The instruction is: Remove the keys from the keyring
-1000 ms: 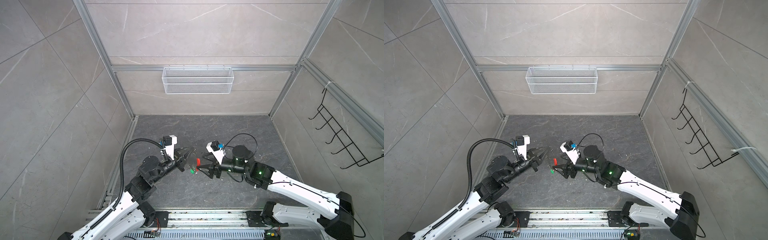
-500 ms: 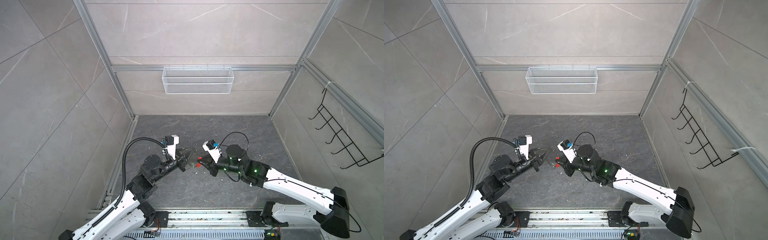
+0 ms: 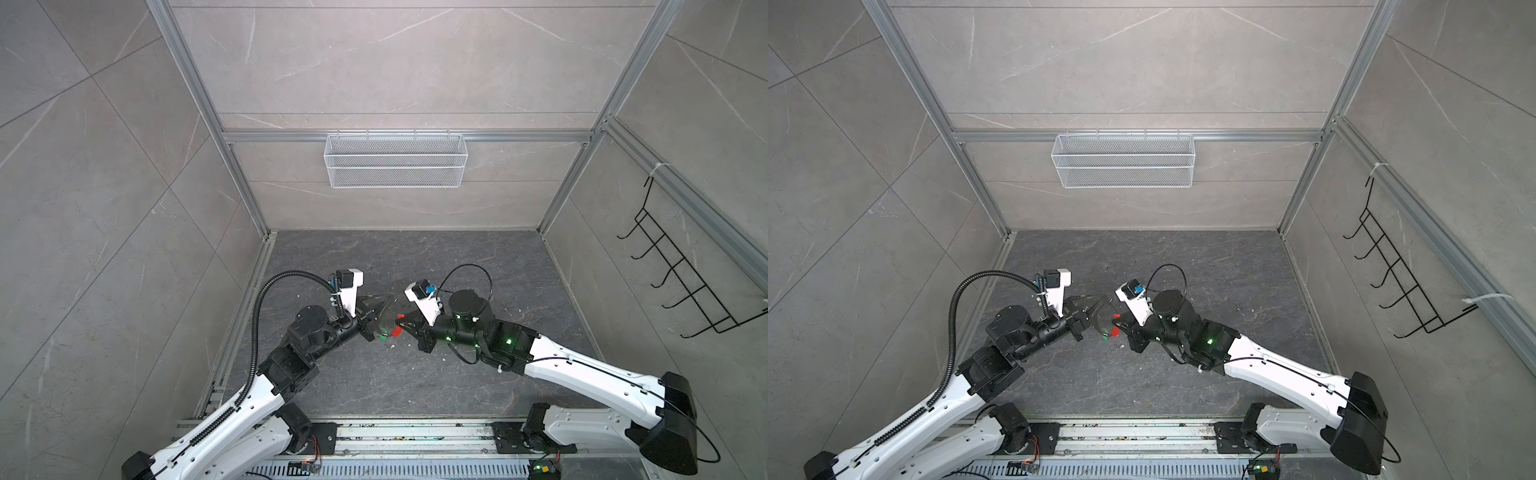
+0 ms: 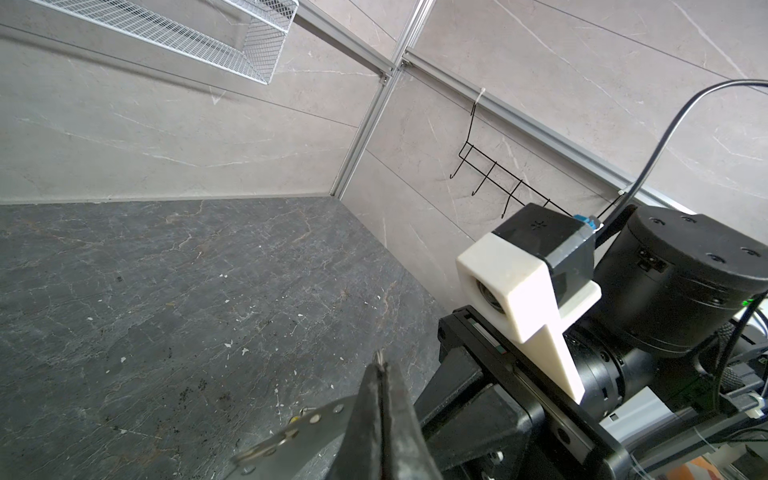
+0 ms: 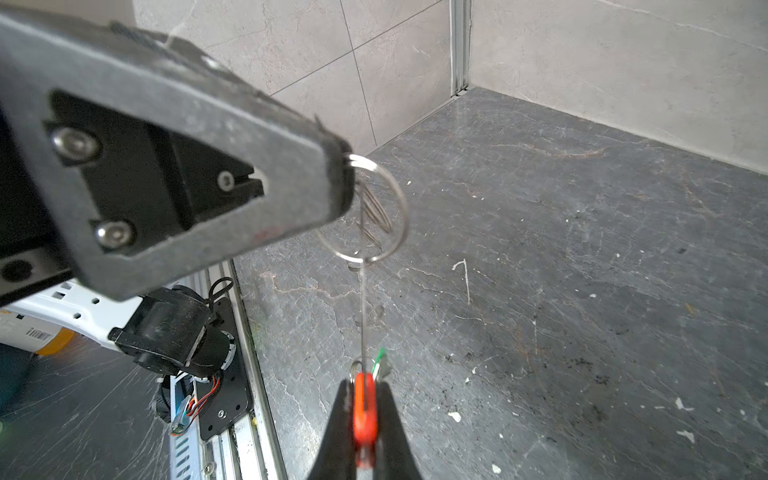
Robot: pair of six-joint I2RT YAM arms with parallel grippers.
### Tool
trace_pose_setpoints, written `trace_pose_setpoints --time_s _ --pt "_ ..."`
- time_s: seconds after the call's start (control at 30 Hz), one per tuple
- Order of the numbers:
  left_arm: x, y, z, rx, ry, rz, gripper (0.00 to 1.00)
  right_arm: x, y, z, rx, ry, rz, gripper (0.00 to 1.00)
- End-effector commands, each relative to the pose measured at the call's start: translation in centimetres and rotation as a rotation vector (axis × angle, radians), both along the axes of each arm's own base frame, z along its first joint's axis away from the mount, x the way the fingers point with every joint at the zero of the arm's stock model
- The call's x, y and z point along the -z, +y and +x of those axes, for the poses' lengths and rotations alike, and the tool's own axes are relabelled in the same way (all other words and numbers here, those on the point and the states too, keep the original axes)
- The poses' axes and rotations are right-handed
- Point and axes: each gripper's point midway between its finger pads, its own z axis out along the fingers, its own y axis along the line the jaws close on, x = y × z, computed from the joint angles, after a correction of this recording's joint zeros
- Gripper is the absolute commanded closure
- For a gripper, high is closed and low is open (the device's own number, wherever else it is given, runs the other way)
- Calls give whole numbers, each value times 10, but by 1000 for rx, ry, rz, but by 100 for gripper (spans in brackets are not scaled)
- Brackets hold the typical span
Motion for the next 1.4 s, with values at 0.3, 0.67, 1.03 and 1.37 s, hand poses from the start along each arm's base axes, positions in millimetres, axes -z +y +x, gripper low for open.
trace_pose_setpoints --time_s 0.3,0.67,1.03,1.37 --pt "-30 14 -2 -59 -124 -60 54 -4 -20 11 56 165 121 100" --pt "-16 27 -22 -33 -175 -97 44 -66 -55 31 36 248 425 100" --pt "28 29 -11 -84 -117 -52 48 -99 -73 30 60 191 526 100" --pt "6 10 -26 52 -191 -117 48 -106 -69 16 -33 126 502 100"
